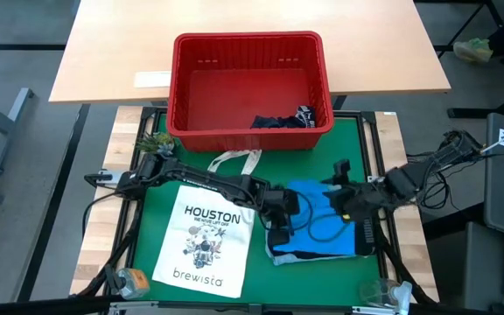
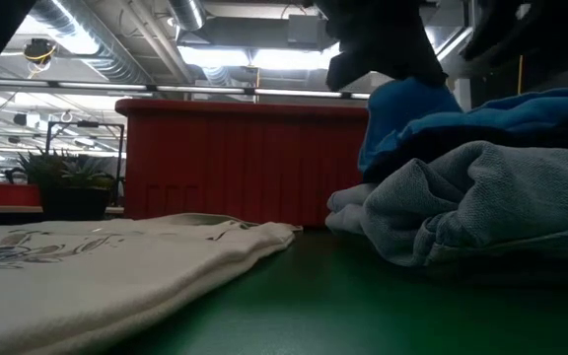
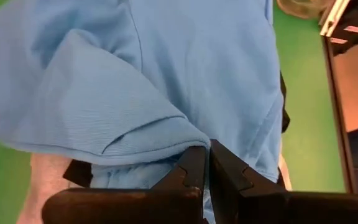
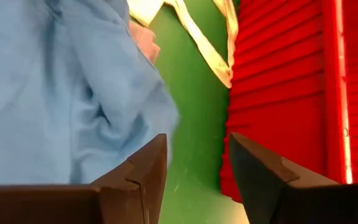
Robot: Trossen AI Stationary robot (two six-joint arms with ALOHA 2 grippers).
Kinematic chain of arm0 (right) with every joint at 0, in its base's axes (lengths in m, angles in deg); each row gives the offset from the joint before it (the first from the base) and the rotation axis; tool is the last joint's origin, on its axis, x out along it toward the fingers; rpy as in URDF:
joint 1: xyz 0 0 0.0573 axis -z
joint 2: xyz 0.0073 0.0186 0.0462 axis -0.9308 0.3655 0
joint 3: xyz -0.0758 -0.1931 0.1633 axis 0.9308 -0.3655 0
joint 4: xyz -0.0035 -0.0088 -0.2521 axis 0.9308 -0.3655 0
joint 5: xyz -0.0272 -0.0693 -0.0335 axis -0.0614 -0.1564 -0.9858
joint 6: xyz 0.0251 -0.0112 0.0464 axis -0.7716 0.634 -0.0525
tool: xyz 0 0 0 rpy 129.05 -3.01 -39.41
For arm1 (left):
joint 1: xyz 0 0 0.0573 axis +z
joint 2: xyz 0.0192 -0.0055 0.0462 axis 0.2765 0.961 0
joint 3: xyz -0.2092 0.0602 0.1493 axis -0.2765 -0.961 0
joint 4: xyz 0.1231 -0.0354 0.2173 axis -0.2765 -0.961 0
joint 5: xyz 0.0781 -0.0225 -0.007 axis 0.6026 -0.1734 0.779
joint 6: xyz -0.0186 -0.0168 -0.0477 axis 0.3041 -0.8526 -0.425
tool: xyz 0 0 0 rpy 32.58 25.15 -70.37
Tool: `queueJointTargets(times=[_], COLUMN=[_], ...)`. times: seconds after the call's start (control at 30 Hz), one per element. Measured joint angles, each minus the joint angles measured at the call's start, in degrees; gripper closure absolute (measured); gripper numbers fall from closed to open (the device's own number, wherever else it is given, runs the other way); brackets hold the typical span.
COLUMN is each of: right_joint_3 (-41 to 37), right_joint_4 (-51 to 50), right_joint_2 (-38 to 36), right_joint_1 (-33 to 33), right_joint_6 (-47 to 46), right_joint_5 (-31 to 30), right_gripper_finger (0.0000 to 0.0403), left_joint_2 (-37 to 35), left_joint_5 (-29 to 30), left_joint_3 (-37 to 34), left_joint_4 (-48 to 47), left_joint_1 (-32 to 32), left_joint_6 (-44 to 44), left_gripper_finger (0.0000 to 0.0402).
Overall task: Fold Laundry from Bin
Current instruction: Fold the blue short
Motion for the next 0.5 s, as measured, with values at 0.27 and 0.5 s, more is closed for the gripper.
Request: queueJointTargets(times=[0.27,0.5], right_joint_3=[0.0,0.0], right_joint_4=[3.4,5.0], right_joint_2=[0.0,0.5], right_joint_1=[12.8,17.2], right_joint_6=[11.3,13.2], right_joint_5=[15.4,27.0], right_gripper_finger=[0.0231,0.0231], left_joint_2=[0.0,0.0], left_joint_5=[4.1,4.2], left_joint_3=[0.0,0.0], left_joint_4=[0.1,0.5], left_joint_1=[-2.2,-4.0], left_joint_6=[2.4,2.4], left_gripper_finger=[0.0399,0.0398])
